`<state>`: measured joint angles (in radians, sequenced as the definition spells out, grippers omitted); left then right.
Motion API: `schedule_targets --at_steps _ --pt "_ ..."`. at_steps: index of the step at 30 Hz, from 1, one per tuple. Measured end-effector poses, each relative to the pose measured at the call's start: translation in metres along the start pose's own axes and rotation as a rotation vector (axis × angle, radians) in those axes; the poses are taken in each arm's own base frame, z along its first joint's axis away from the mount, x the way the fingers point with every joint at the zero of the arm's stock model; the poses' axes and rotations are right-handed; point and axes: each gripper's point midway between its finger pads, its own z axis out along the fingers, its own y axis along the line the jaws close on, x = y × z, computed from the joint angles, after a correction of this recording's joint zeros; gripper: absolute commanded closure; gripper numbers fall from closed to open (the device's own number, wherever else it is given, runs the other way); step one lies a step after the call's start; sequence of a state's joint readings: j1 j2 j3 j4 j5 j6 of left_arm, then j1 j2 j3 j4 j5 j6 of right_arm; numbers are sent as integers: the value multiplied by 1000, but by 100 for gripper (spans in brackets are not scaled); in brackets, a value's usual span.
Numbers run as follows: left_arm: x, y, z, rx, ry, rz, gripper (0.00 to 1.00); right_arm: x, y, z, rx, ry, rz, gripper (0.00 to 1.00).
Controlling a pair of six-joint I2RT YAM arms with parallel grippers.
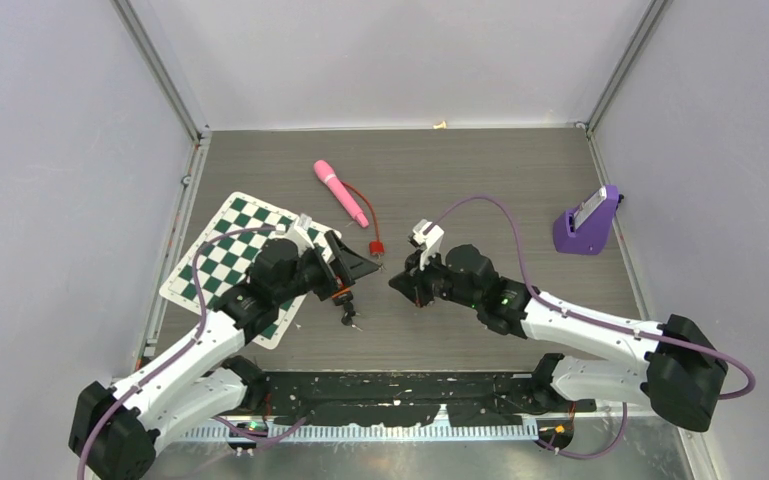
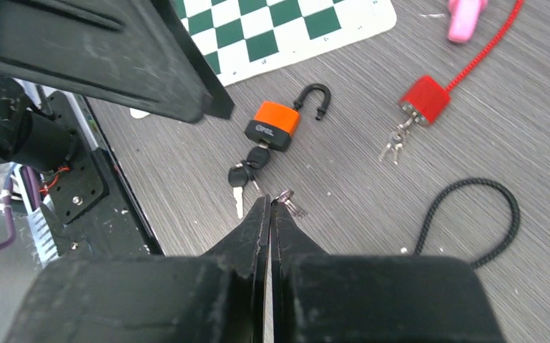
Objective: Unlock with the key
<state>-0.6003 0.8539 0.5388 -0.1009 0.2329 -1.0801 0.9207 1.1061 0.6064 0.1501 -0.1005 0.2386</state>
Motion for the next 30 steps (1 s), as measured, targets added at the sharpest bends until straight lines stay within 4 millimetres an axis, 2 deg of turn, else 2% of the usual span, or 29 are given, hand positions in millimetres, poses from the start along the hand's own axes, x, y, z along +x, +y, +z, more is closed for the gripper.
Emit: schedule_targets --at_steps 8,13,19,24,28,30 --pt "13 -2 12 9 67 -201 1 -18 28 9 -72 -106 -37 95" --pt "19 -8 15 18 102 -278 10 -33 39 9 -93 -178 -66 95" --pt "22 -17 19 47 130 -336 31 -40 48 8 -111 -224 -90 95" --pt "21 -24 18 72 136 -366 65 -32 47 10 -102 -226 -94 95" --pt "17 -25 14 85 107 -357 84 -24 43 12 -87 -214 -93 95" --pt "14 -24 11 79 80 -348 89 -23 41 12 -80 -216 -92 95"
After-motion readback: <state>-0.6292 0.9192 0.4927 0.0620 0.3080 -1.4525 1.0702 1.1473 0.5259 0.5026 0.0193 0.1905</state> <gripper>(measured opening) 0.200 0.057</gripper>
